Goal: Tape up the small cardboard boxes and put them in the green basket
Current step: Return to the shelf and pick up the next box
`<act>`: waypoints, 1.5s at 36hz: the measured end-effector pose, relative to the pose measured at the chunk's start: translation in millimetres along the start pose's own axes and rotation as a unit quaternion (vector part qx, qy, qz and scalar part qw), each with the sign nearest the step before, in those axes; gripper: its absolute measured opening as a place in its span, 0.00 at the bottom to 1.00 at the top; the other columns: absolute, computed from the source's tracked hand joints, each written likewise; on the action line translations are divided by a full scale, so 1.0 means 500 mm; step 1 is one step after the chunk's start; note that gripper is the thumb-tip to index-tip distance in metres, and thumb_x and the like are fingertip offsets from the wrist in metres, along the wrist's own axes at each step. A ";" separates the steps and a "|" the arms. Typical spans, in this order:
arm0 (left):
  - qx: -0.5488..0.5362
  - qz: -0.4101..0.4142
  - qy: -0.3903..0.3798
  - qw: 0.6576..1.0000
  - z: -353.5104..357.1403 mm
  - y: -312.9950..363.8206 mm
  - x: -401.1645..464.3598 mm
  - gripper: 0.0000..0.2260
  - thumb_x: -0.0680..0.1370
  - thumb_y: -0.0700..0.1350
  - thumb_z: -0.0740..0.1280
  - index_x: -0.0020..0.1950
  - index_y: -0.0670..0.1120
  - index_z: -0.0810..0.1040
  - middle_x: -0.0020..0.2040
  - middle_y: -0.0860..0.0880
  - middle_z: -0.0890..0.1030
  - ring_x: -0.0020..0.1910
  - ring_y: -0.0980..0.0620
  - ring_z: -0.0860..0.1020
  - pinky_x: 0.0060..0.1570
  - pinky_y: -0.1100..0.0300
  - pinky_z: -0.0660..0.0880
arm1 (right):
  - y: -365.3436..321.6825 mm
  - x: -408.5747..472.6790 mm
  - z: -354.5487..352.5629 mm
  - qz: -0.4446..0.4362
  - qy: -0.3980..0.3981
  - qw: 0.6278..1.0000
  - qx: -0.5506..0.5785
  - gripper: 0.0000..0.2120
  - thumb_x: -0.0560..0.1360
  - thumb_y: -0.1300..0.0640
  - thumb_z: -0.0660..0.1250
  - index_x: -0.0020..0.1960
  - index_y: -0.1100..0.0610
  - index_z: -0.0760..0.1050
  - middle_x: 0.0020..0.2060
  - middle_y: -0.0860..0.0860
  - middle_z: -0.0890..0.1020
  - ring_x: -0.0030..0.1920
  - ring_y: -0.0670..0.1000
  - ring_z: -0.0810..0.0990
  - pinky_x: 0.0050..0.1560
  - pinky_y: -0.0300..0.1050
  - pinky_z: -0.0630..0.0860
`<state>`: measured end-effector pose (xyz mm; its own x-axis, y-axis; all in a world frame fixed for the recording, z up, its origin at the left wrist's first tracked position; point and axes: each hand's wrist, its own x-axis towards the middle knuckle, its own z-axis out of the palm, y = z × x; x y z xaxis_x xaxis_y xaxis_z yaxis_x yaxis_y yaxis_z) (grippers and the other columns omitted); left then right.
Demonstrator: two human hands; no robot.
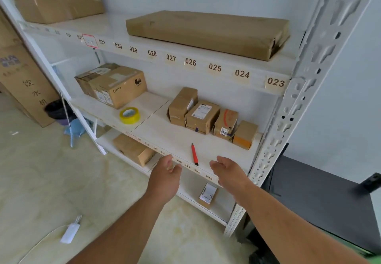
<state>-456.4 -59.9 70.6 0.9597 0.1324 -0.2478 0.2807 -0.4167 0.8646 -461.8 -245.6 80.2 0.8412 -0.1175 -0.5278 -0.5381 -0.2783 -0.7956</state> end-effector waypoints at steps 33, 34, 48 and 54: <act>0.044 0.017 -0.145 0.988 -0.175 -0.044 0.438 0.20 0.82 0.50 0.63 0.75 0.52 0.68 0.71 0.53 0.74 0.56 0.56 0.74 0.57 0.54 0.76 | -0.111 0.297 0.165 0.102 0.197 0.975 0.020 0.25 0.84 0.48 0.62 0.78 0.56 0.64 0.74 0.55 0.71 0.72 0.59 0.71 0.66 0.51 0.70; 0.049 0.021 -0.151 0.987 -0.165 -0.039 0.447 0.21 0.82 0.50 0.63 0.75 0.52 0.68 0.71 0.53 0.73 0.57 0.56 0.73 0.55 0.56 0.73 | -0.107 0.311 0.149 0.116 0.214 0.970 0.025 0.27 0.84 0.46 0.61 0.79 0.54 0.62 0.75 0.54 0.70 0.73 0.58 0.70 0.65 0.49 0.69; 0.092 0.037 -0.193 0.976 0.014 -0.007 0.602 0.22 0.82 0.52 0.63 0.76 0.53 0.65 0.73 0.54 0.72 0.58 0.57 0.72 0.56 0.60 0.68 | -0.012 0.608 -0.056 0.199 0.383 0.902 0.007 0.45 0.66 0.31 0.71 0.71 0.60 0.66 0.61 0.57 0.76 0.56 0.62 0.79 0.56 0.54 0.78; 0.094 0.034 -0.204 0.974 0.086 -0.024 0.656 0.22 0.83 0.50 0.63 0.77 0.51 0.65 0.73 0.53 0.71 0.66 0.54 0.73 0.58 0.61 0.66 | 0.030 0.707 -0.098 0.230 0.402 0.886 -0.034 0.52 0.63 0.31 0.72 0.75 0.61 0.61 0.64 0.57 0.73 0.61 0.62 0.76 0.61 0.57 0.77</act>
<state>-144.7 -50.3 -39.7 0.8901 -0.2525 -0.3793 0.1772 -0.5751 0.7987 -169.9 -338.3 -103.8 0.3143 -0.8665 -0.3878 -0.8527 -0.0782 -0.5165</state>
